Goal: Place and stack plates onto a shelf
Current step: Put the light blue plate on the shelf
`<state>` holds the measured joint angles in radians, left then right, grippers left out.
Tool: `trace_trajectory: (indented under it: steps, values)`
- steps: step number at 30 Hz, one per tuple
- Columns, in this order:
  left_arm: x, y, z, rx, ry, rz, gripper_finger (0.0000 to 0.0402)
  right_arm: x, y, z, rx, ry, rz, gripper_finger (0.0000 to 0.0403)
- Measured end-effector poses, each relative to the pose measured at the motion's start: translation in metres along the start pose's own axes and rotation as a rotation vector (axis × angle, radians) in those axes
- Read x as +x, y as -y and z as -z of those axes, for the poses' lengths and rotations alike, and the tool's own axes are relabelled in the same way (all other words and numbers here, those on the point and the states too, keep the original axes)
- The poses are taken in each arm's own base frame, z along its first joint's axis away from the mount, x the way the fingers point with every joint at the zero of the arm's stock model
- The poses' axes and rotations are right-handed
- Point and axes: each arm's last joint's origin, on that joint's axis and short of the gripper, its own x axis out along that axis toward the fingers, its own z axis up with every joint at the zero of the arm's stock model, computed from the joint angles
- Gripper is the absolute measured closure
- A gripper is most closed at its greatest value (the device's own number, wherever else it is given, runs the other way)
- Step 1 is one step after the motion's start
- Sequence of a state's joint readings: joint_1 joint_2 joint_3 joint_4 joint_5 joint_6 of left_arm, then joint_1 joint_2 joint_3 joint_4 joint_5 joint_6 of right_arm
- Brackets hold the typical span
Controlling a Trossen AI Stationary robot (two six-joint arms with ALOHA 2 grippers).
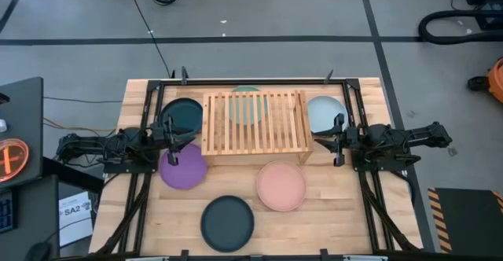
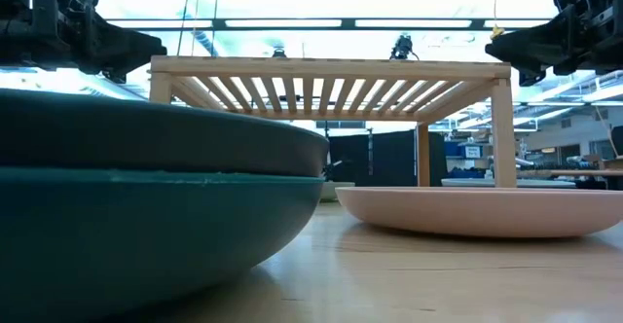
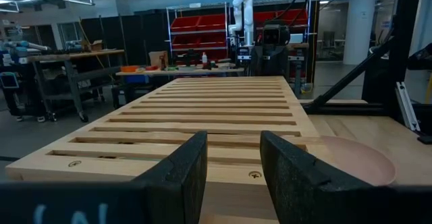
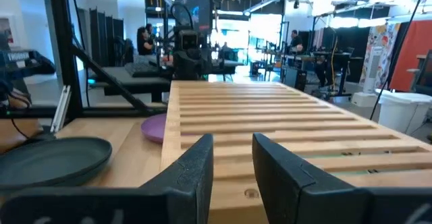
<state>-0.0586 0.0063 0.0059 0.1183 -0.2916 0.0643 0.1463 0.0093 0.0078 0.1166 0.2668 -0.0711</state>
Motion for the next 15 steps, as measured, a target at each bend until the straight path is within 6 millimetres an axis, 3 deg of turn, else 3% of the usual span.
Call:
trace_trajectory:
  steps: [7,11,15]
  values:
    - [0.0,0.0,0.0,0.0,0.0,0.0,0.0257,-0.002,0.002,-0.018,0.053,0.181,0.035,0.0293]
    - [0.0,0.0,0.0,0.0,0.0,-0.001,0.0257,-0.005,0.008,-0.03,0.099,0.282,0.179,0.0293]
    - [0.0,0.0,0.0,0.0,0.0,-0.001,0.0257,-0.01,0.016,-0.049,0.14,0.277,0.367,0.0293]
